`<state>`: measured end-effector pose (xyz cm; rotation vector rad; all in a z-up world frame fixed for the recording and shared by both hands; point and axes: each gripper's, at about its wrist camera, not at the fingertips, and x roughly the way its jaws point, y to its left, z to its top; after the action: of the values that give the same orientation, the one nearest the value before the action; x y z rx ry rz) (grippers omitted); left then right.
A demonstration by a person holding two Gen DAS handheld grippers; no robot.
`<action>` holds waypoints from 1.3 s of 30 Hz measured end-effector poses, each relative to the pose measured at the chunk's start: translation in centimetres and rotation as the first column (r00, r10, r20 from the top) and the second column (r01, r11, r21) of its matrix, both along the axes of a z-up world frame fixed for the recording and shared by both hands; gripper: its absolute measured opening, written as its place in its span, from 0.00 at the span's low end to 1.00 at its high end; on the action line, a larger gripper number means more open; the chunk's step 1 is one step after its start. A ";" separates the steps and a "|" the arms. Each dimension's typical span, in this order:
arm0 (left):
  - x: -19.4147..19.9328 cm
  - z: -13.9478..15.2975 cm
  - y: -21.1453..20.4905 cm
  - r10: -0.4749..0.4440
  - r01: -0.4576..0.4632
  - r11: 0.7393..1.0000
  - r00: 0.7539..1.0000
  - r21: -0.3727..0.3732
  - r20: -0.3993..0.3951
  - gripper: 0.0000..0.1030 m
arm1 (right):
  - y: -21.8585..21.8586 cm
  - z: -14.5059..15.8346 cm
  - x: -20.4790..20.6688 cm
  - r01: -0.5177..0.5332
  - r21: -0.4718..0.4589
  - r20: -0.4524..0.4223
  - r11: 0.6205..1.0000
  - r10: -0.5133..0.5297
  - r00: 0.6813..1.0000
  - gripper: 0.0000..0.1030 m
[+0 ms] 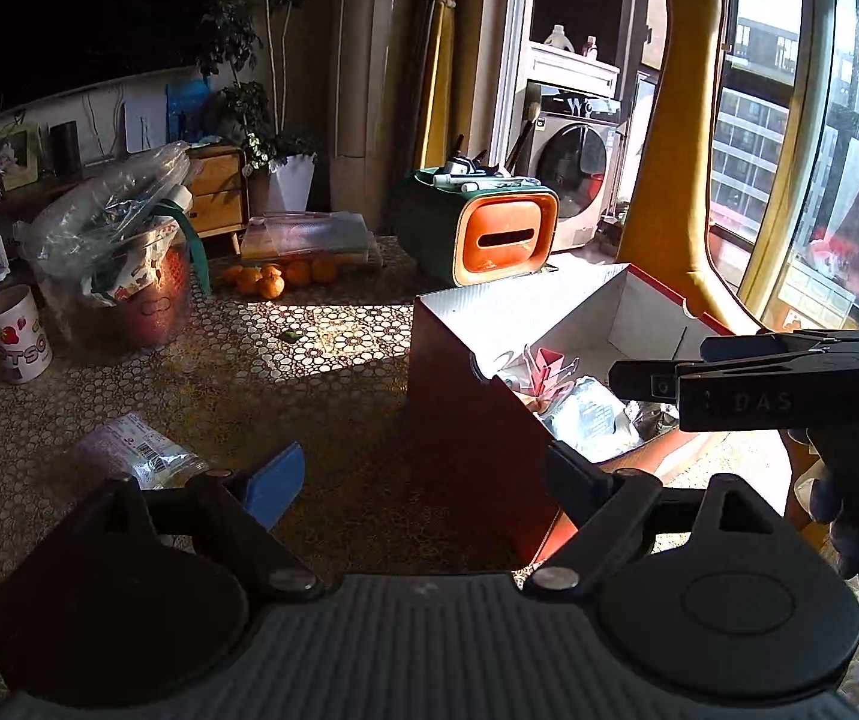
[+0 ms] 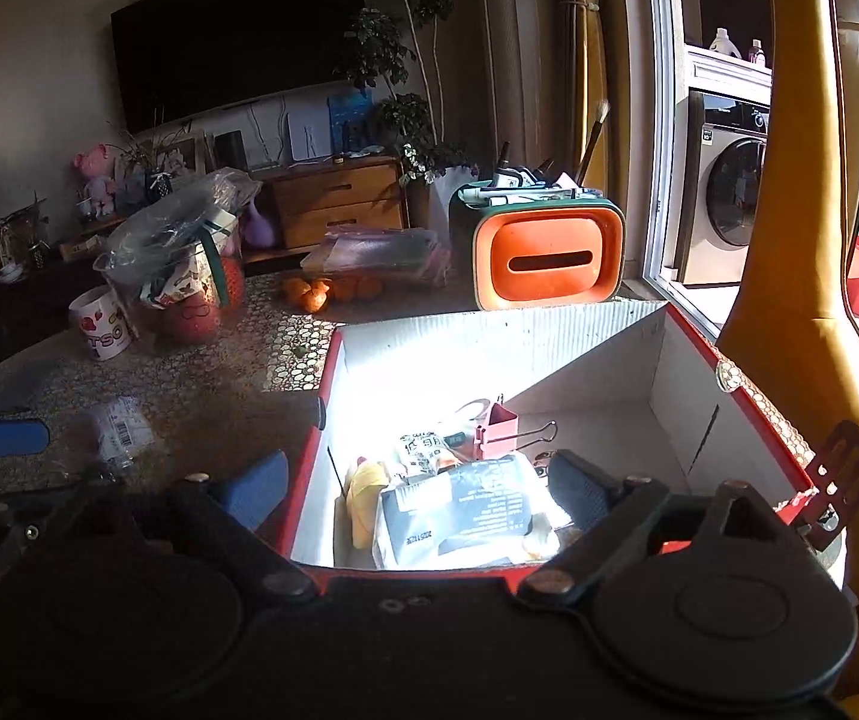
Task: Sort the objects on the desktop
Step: 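Withdraw both tools from the box back toward the table, then grasp the clear bag of dark items with the left tool while the right tool grasps the white milk packet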
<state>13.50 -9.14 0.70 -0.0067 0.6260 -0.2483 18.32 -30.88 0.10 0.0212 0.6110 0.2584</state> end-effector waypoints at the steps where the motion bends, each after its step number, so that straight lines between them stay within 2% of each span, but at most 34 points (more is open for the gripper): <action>1: -0.2 -0.2 0.6 0.007 -0.007 1.000 1.000 -0.008 -0.004 0.85 | 0.5 0.1 -0.1 -0.002 -0.001 0.003 1.000 0.002 1.000 0.91; 7: -1.4 -1.2 3.7 0.065 -0.065 0.998 0.998 -0.012 -0.006 0.86 | 2.9 0.3 -0.2 -0.038 0.013 -0.004 0.999 0.038 0.999 0.92; 8: -1.6 -1.2 4.2 0.071 -0.071 0.997 0.997 -0.012 -0.005 0.90 | 3.4 0.3 -0.2 -0.044 0.016 -0.007 0.999 0.044 0.999 0.92; 9: -1.8 -1.4 4.8 0.080 -0.080 0.997 0.997 -0.012 0.001 0.99 | 3.8 0.2 -0.1 -0.050 0.018 -0.011 0.999 0.050 0.999 0.93; 10: -2.0 -1.5 5.3 0.088 -0.088 0.996 0.996 -0.010 0.011 1.00 | 4.4 0.2 0.0 -0.058 0.020 -0.017 0.998 0.058 0.998 0.93; 24: -2.6 -3.5 10.8 0.155 -0.156 0.988 0.987 0.019 0.043 1.00 | 12.7 0.2 1.9 -0.173 0.006 -0.051 0.985 0.173 0.984 0.94; 39: 0.2 -6.6 15.5 0.226 -0.226 0.974 0.974 0.005 -0.008 1.00 | 20.9 -1.8 5.8 -0.290 -0.037 -0.114 0.956 0.284 0.952 0.94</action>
<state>13.68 6.31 -5.92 -0.0745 0.6282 -0.0261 24.09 -10.00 -1.73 -0.1072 0.7289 0.5262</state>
